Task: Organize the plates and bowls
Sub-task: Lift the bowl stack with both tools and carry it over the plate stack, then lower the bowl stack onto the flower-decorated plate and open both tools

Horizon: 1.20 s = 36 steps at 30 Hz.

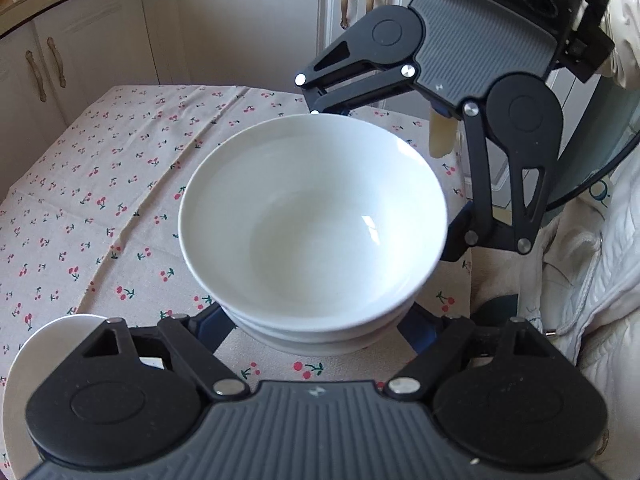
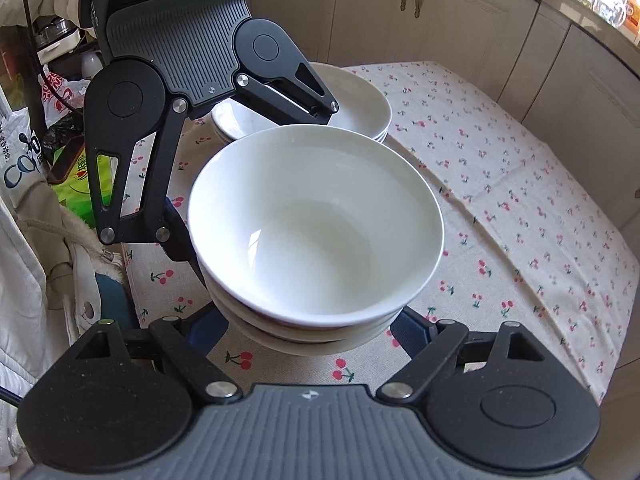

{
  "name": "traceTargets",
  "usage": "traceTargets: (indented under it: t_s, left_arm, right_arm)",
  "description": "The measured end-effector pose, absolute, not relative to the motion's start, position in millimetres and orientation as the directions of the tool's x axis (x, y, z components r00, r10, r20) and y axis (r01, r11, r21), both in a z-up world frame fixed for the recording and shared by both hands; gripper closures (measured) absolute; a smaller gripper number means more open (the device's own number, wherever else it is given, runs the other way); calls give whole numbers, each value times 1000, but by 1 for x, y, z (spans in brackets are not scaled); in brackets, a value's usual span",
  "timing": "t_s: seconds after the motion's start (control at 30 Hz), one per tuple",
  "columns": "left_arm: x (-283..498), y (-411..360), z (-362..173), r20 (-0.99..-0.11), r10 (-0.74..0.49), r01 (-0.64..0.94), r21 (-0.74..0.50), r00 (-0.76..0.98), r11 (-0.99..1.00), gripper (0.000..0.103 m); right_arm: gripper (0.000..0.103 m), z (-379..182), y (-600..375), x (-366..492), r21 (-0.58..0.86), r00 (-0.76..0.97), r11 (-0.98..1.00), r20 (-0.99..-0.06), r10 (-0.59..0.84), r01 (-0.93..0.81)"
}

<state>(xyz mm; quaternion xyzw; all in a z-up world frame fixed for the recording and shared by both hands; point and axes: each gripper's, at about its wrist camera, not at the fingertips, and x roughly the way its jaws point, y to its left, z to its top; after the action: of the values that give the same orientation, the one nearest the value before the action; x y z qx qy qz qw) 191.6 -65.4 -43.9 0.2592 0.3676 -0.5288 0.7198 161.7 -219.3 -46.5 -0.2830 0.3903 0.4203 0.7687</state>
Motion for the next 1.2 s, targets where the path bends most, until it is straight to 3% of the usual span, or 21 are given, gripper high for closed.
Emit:
traceTargets:
  t_s: [0.57, 1.2]
  left_arm:
    - [196, 25, -4, -754, -509, 854, 128, 414, 505, 17]
    - [233, 79, -36, -777, -480, 815, 74, 409, 575, 17]
  right_arm:
    - [12, -9, -129, 204, -240, 367, 304, -795, 484, -922]
    - [12, -41, -68, 254, -188, 282, 240, -840, 464, -953]
